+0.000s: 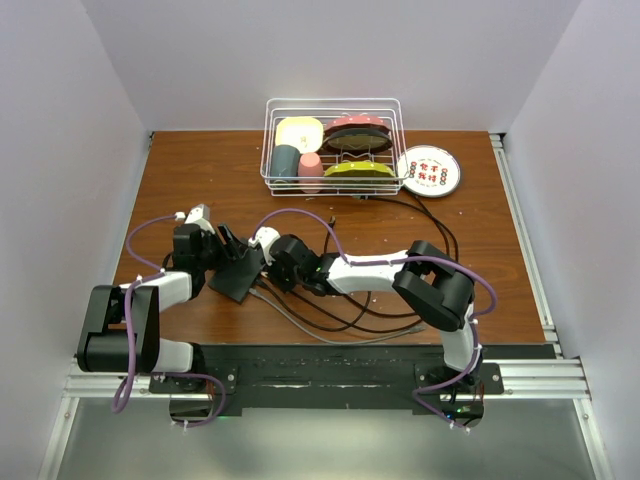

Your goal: Insert the plug into the switch port

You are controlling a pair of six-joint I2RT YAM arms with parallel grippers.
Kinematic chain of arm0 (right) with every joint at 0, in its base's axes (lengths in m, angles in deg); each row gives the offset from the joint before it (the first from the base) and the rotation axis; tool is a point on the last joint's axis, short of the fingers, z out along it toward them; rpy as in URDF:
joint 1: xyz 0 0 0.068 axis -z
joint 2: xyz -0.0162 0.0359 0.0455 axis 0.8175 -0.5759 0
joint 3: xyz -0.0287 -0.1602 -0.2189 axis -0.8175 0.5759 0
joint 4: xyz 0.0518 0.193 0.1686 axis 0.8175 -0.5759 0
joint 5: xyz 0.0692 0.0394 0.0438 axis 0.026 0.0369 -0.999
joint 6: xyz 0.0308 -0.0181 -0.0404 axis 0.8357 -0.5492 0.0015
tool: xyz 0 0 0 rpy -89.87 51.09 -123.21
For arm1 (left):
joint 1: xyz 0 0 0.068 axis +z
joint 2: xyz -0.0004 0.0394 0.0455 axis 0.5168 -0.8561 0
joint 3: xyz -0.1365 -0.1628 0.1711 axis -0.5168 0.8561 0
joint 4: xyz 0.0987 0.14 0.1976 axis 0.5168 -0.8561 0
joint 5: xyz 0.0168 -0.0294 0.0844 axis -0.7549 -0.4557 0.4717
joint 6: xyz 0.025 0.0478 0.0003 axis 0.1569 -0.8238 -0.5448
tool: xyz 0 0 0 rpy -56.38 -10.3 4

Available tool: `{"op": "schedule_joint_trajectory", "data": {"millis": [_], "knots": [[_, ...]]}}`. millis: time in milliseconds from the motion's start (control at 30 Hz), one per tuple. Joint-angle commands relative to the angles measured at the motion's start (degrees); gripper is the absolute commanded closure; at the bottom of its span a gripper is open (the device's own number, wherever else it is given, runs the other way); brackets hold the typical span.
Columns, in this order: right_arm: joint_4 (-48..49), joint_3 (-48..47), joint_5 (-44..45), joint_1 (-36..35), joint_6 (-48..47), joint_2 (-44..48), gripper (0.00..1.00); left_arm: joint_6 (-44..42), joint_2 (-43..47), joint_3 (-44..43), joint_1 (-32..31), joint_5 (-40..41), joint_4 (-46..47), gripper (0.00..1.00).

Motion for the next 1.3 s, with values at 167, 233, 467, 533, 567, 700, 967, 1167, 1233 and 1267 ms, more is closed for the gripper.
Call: {"op": "schedule_joint_trajectory", "data": {"millis": [167, 233, 467, 533, 567, 700, 967, 1167, 1233, 1267], "knots": [[7.75, -1.63, 3.58, -0.35, -0.18, 1.45, 1.0, -0.62, -1.24, -0.4, -0.3, -2.7, -1.09, 0.33], [7.92, -1.37, 3.77, -0.27, -0.27, 1.45, 1.0, -0.62, -1.16, -0.48, -0.3, -2.7, -1.09, 0.33], [9.68, -0.84, 2.8, -0.27, -0.01, 1.63, 1.0, -0.71, -1.16, -0.39, -0.3, -2.96, -1.0, 0.33], [10.21, -0.93, 1.92, -0.27, -0.09, 1.19, 1.0, -0.71, -1.24, -0.39, -0.3, -3.31, -0.91, 0.33], [9.86, -1.54, 1.83, -0.27, -0.1, 0.84, 1.0, -0.71, -1.24, -0.39, -0.3, -3.49, -0.82, 0.33], [9.33, -2.77, -0.28, -0.27, -0.89, -2.05, 1.0, -1.23, -1.42, -0.48, -0.3, -4.45, -0.65, 0.34], [11.18, -1.37, -0.19, -0.27, -3.52, -2.59, 1.0, -2.02, -2.21, -0.39, -0.48, -7.18, 0.84, 0.37], [11.79, -0.49, 0.25, -0.27, -5.01, -1.1, 1.0, -2.46, -3.0, -0.66, -0.91, -8.15, 0.93, 0.39], [12.14, 0.03, 0.34, -0.27, -5.37, -0.75, 1.0, -2.64, -3.35, -0.92, -1.09, -8.32, 0.93, 0.39], [12.32, 0.21, 0.34, -0.27, -5.98, -0.57, 1.0, -2.64, -3.53, -1.01, -1.18, -8.5, 0.76, 0.39]]}}
